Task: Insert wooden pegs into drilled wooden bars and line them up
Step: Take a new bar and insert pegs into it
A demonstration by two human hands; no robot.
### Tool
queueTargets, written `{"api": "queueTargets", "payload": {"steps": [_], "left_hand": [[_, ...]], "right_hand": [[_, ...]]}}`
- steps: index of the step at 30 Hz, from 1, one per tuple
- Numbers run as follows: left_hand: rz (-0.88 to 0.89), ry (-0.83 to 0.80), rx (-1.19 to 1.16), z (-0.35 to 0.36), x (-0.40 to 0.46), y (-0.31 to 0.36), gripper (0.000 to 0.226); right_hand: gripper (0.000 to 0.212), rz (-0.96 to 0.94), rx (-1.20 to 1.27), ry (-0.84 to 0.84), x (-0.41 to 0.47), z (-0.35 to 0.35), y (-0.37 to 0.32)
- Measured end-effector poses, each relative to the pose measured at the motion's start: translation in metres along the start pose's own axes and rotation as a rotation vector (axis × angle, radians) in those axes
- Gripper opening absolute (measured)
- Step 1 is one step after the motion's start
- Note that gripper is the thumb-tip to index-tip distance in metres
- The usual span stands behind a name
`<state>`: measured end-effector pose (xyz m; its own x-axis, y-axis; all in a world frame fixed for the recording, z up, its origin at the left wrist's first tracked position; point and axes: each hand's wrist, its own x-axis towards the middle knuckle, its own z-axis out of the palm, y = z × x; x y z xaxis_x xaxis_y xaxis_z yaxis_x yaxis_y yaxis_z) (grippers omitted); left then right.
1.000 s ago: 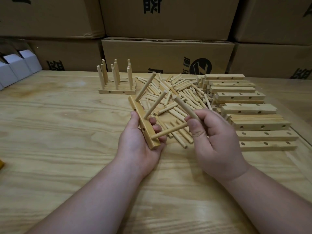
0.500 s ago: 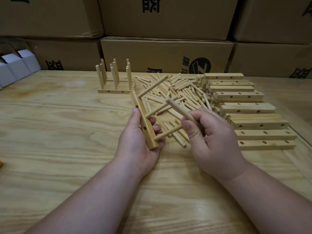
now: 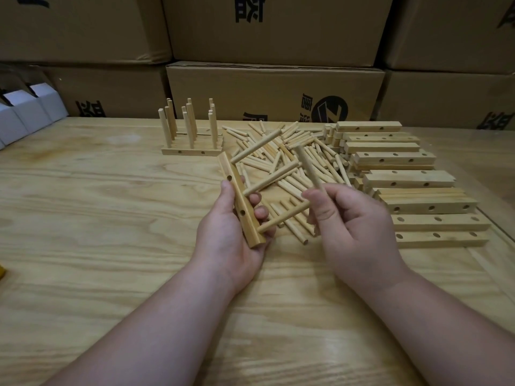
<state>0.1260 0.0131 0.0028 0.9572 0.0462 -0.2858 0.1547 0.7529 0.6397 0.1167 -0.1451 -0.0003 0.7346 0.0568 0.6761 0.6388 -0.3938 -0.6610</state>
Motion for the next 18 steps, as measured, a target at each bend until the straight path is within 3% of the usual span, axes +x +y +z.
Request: {"api": "queueTargets", "payload": {"steps": [4, 8, 14, 18], "left_hand": [[-0.003, 0.007, -0.014, -0.001, 0.001, 0.000, 0.035], [-0.026, 0.015, -0.050, 0.000, -0.001, 0.001, 0.039], [-0.048, -0.065, -0.051, -0.002, -0.004, 0.001, 0.044], [-0.020, -0.115, -0.046, -0.003, -0.003, 0.000, 0.043]], "right_hand": [[0.020, 0.071, 0.021, 0.143, 0.000, -0.003, 0.003], [0.021, 0.154, -0.262, 0.168, 0.005, -0.004, 0.016], [0.022, 0.343, -0.663, -0.076, 0.007, -0.001, 0.020], [0.027, 0.176, -0.474, -0.122, 0.005, -0.001, 0.011]]}}
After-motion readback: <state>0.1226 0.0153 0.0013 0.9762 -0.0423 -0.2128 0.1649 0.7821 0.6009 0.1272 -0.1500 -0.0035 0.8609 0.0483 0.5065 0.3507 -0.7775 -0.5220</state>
